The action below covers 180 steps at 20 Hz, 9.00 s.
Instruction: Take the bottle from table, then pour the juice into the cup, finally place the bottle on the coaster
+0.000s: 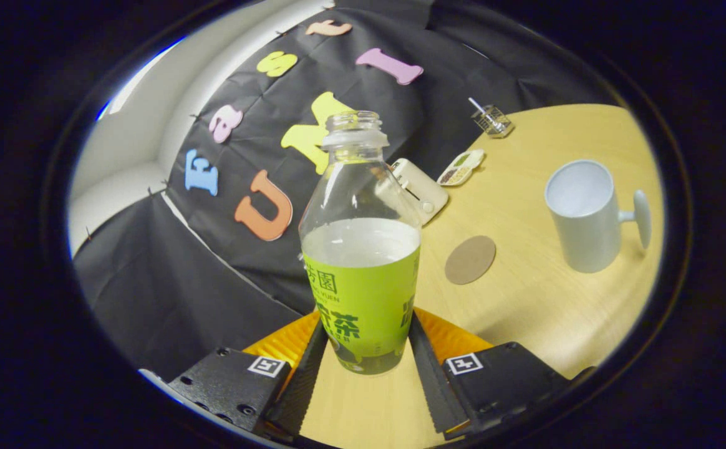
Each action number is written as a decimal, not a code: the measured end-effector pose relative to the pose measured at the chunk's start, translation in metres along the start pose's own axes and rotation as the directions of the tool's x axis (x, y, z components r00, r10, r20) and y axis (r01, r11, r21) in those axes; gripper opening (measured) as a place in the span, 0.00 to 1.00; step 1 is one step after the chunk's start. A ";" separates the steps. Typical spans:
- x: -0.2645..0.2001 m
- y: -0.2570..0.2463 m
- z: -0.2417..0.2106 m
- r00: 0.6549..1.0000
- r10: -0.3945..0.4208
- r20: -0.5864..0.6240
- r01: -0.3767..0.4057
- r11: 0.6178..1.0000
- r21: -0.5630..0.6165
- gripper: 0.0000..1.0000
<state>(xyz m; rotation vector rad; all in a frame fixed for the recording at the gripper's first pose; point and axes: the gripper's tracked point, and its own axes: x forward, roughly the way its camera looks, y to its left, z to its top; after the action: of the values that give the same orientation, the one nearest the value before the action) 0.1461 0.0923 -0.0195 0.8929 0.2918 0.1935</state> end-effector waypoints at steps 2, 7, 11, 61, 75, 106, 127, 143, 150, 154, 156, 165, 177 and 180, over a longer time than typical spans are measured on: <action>-0.001 0.000 0.005 1.000 0.013 -0.002 -0.013 0.997 0.071 0.78; -0.004 -0.001 0.016 0.998 0.057 0.018 -0.060 0.962 0.268 0.78; -0.006 -0.001 0.026 0.996 0.081 0.029 -0.087 0.923 0.375 0.78; -0.010 0.060 0.103 0.921 0.287 0.264 -0.378 0.487 0.787 0.78; -0.012 0.064 0.114 0.901 0.307 0.306 -0.416 0.415 0.810 0.78; -0.008 0.065 0.117 0.904 0.307 0.298 -0.410 0.426 0.806 0.78; -0.012 -0.005 0.059 0.972 -0.219 0.089 0.233 0.949 -0.214 0.79; 0.001 -0.012 0.065 0.921 -0.300 0.248 0.389 0.685 -0.616 0.80; 0.038 -0.006 0.090 0.906 -0.278 0.318 0.423 0.604 -0.676 0.80; 0.075 -0.017 0.095 0.897 -0.298 0.326 0.442 0.578 -0.687 0.80; 0.092 -0.028 0.096 0.891 -0.322 0.321 0.452 0.558 -0.696 0.80; 0.129 -0.075 0.092 0.884 -0.379 0.273 0.454 0.563 -0.691 0.80; 0.130 -0.119 0.083 0.866 -0.450 0.218 0.466 0.568 -0.679 0.80; 0.131 -0.117 0.083 0.873 -0.439 0.213 0.452 0.561 -0.694 0.82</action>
<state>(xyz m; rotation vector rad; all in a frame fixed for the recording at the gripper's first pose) 0.3024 -0.0030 -0.0854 -0.0113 0.3797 -0.1803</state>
